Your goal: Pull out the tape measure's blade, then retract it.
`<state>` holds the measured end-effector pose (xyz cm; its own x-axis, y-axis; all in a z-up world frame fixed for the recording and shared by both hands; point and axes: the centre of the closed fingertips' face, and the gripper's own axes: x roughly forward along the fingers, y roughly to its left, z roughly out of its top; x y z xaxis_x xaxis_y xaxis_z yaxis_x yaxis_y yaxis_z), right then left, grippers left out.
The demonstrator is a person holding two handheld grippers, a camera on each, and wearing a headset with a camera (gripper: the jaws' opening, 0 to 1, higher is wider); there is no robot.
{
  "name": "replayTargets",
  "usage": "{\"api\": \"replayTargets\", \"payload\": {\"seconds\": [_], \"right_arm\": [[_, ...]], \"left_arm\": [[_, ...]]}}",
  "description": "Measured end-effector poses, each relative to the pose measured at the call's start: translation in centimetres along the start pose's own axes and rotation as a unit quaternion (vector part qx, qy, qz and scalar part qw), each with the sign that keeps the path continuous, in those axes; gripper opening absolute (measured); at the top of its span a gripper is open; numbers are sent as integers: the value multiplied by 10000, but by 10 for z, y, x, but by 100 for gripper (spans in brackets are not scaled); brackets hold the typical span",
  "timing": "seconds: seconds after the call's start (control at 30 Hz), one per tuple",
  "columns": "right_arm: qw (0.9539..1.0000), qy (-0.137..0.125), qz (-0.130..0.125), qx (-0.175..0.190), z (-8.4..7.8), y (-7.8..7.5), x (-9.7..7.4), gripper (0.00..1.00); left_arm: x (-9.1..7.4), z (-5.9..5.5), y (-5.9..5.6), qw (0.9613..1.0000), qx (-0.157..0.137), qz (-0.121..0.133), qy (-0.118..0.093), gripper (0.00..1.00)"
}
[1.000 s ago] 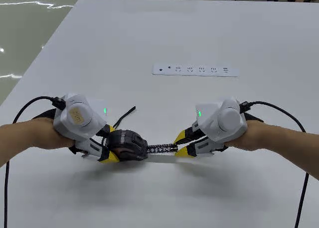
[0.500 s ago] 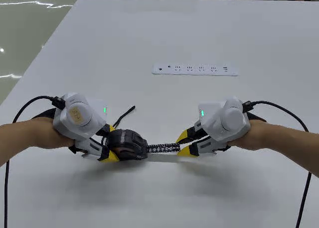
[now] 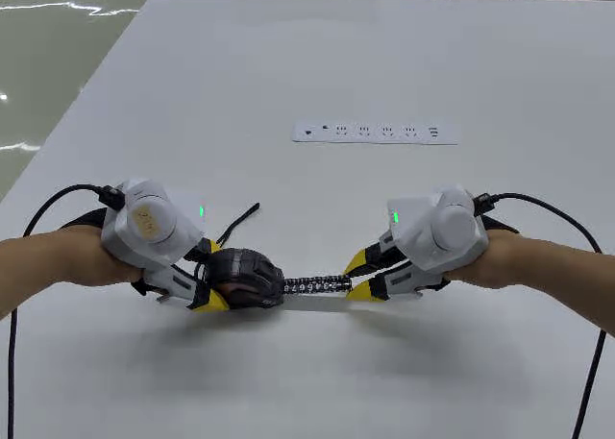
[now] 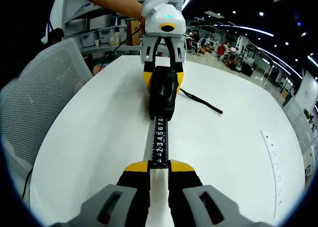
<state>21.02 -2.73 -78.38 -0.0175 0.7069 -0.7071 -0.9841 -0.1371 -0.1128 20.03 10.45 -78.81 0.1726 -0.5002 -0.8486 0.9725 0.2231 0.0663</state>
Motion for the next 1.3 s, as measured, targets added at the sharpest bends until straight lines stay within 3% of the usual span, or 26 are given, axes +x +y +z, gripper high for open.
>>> {"api": "replayTargets", "payload": {"seconds": [1.3], "right_arm": [[9999, 33, 6, 119, -11, 2, -8, 11]], "left_arm": [[1, 0, 1, 10000, 29, 14, 4, 27]]}}
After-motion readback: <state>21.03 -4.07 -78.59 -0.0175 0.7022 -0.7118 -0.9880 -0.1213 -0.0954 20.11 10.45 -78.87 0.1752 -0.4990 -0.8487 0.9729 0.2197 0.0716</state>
